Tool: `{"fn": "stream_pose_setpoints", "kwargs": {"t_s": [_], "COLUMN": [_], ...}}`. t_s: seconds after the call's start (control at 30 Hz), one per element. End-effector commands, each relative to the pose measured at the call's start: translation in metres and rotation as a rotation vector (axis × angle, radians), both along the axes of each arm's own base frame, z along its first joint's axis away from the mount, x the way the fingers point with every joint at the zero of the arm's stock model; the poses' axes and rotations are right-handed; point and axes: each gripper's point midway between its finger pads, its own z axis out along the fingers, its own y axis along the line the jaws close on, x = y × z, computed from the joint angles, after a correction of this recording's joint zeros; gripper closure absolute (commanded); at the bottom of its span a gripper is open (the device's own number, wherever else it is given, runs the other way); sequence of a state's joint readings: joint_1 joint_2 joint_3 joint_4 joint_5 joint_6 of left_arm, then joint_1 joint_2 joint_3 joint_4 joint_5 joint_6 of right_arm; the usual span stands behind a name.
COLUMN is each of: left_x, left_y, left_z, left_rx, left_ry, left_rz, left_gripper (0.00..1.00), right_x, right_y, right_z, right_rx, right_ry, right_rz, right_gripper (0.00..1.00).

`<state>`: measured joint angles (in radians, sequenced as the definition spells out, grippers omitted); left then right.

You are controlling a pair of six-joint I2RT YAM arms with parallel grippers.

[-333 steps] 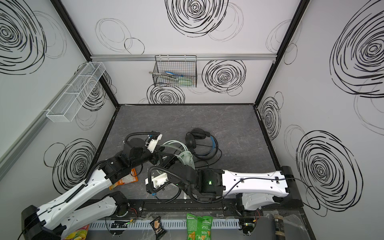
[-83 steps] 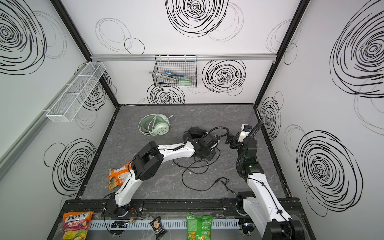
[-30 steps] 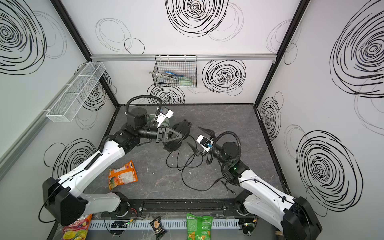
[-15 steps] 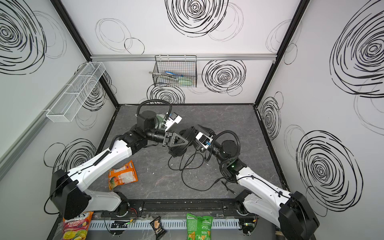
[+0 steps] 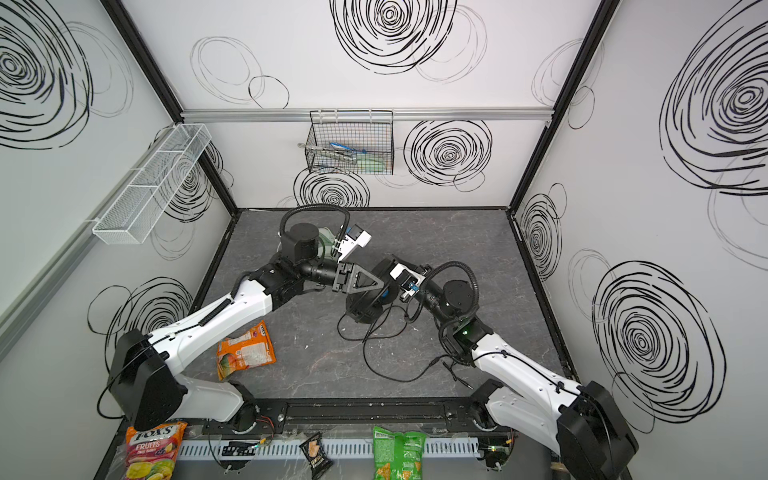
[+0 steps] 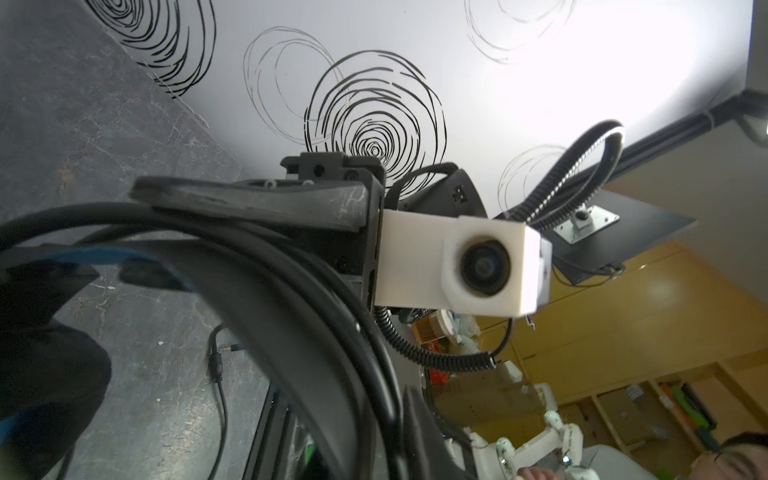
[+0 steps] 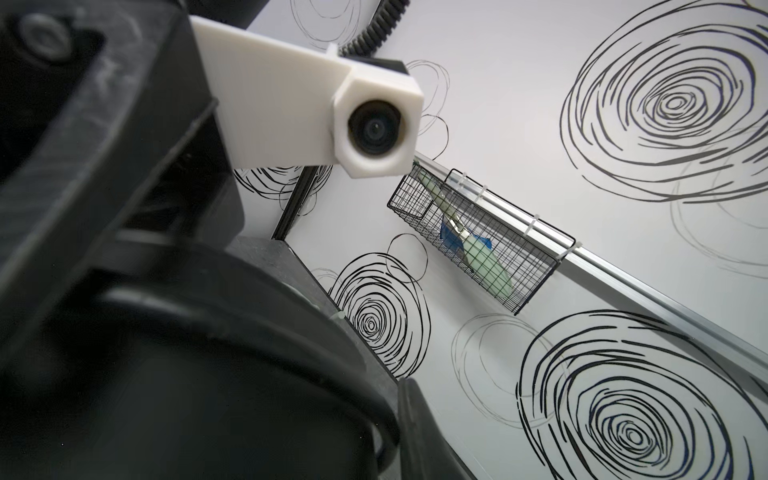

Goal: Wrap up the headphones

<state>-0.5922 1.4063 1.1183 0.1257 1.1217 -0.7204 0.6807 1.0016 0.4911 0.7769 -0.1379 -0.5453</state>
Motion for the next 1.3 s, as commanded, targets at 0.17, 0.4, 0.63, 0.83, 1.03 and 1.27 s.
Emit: {"fn": "stream_pose_setpoints", "kwargs": {"t_s": [0.17,0.4,0.63,0.83,1.03,1.27], "left_x": [0.063,0.063,0.013,0.028,0.051,0.061], "left_y": [0.038,0.082,0.079,0.068,0.073,0.088], "left_z": [0.019,0.034,0.035,0.019,0.025,0.034], "left_rx": [0.122,0.465,0.465,0.673,0.841,0.961], "left_ry": [-0.267,-0.771,-1.045,-1.197,-1.299,-1.384], "left_rz": [0.354,0.792,0.883,0.914,1.015,1.163], "left_gripper": [0.1,0.08,0.08,0.06,0.07,0.15], "right_x": [0.032,0.066,0.068,0.059,0.051,0.041], "right_y": [-0.017,-0.021,-0.005,0.008,0.011,0.014], "right_z": [0.018,0.003,0.0,0.004,0.002,0.004], "right_rx": [0.069,0.1,0.09,0.071,0.097,0.114], "right_ry": [0.079,0.267,0.392,0.431,0.471,0.488], "right_rz": [-0.206,-0.329,-0.288,-0.277,-0.271,-0.243], "right_gripper": [0.98,1.0,0.99,0.98,0.97,0.96]}}
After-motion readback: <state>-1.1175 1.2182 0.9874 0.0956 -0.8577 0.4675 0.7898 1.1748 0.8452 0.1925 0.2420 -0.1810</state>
